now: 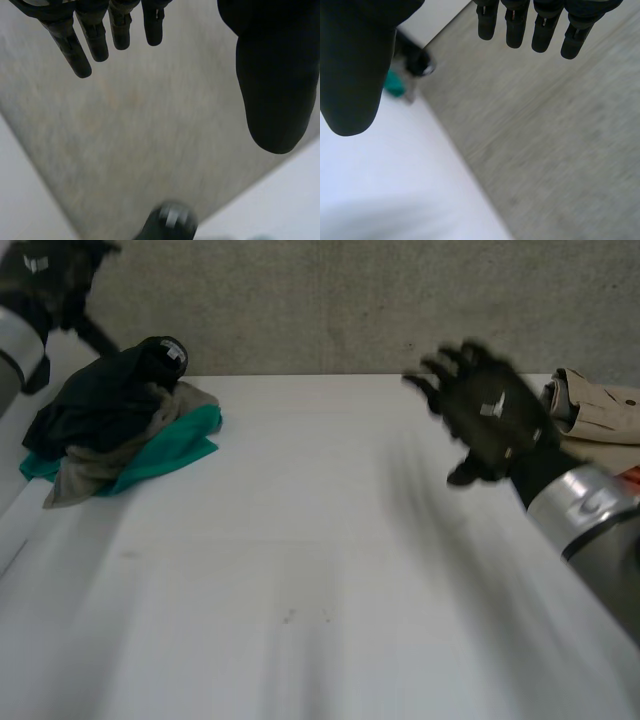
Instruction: Fold the laundry.
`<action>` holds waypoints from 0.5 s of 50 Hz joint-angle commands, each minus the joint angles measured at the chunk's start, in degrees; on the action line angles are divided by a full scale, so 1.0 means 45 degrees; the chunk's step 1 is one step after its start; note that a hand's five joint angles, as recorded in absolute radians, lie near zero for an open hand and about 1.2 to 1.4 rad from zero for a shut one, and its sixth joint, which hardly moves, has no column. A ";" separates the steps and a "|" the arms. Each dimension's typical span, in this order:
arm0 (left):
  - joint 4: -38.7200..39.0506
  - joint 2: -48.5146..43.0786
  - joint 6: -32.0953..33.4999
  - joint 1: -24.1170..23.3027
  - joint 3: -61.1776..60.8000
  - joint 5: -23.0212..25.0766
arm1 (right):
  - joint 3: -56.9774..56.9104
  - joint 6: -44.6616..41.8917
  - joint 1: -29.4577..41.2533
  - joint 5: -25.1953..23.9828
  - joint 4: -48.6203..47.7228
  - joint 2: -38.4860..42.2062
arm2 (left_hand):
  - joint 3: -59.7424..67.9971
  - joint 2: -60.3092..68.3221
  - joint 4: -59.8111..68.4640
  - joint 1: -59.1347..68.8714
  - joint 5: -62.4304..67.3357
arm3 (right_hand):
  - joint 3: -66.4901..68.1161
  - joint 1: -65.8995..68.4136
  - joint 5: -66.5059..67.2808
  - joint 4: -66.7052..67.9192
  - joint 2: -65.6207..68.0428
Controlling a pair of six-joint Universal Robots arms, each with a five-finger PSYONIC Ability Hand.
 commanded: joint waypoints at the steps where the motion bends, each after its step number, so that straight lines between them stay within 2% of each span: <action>1: 0.1431 -0.4359 0.3124 0.1176 0.2206 0.0853 | 0.0817 -0.1275 0.0600 0.1202 0.0571 0.1260 | 0.0197 0.0315 0.0006 0.0298 -0.0232 | -0.0506 -0.0661 -0.0624 -0.0572 -0.0466; 9: 0.2000 -0.8890 0.3501 0.1978 0.6697 0.0893 | 0.1461 -0.1178 0.0483 0.1457 0.0552 0.1476 | 0.0308 0.0426 0.0117 0.0410 -0.0121 | -0.0506 -0.0661 -0.0624 -0.0572 -0.0466; 14: 0.1981 -1.0440 0.3520 0.2057 0.8325 0.0892 | 0.1677 -0.1159 0.0483 0.1457 0.0552 0.1476 | 0.0643 0.0761 0.0451 0.0744 0.0214 | -0.0506 -0.0661 -0.0624 -0.0572 -0.0466; 16: 0.2000 -1.0695 0.3520 0.2057 0.8541 0.0912 | 0.1677 -0.1158 0.0483 0.1457 0.0532 0.1476 | 0.3583 0.3701 0.3392 0.3685 0.3155 | -0.0506 -0.0661 -0.0624 -0.0572 -0.0466; 18: 0.2020 -1.0696 0.3501 0.1999 0.8503 0.0873 | 0.1677 -0.1158 0.0483 0.1476 0.0513 0.1476 | 0.8397 0.8515 0.8205 0.8498 0.7968 | -0.0506 -0.0661 -0.0624 -0.0572 -0.0466; 19: 0.2059 -1.0657 0.3501 0.1863 0.8464 0.0737 | 0.1677 -0.1158 0.0483 0.1476 0.0493 0.1476 | 1.4230 1.4348 1.4039 1.4332 1.3801 | -0.0506 -0.0661 -0.0624 -0.0572 -0.0466; 20: 0.2059 -1.0637 0.3501 0.1804 0.8444 0.0659 | 0.1677 -0.1158 0.0483 0.1496 0.0493 0.1476 | 1.5356 1.5474 1.5165 1.5458 1.4928 | -0.0506 -0.0661 -0.0624 -0.0572 -0.0466; 25: 0.1961 -0.9547 0.3365 0.1101 0.7704 0.0014 | 0.1677 -0.1158 0.0483 0.1496 0.0435 0.1476 | 1.5368 1.5486 1.5177 1.5470 1.4939 | -0.0506 -0.0661 -0.0624 -0.0572 -0.0466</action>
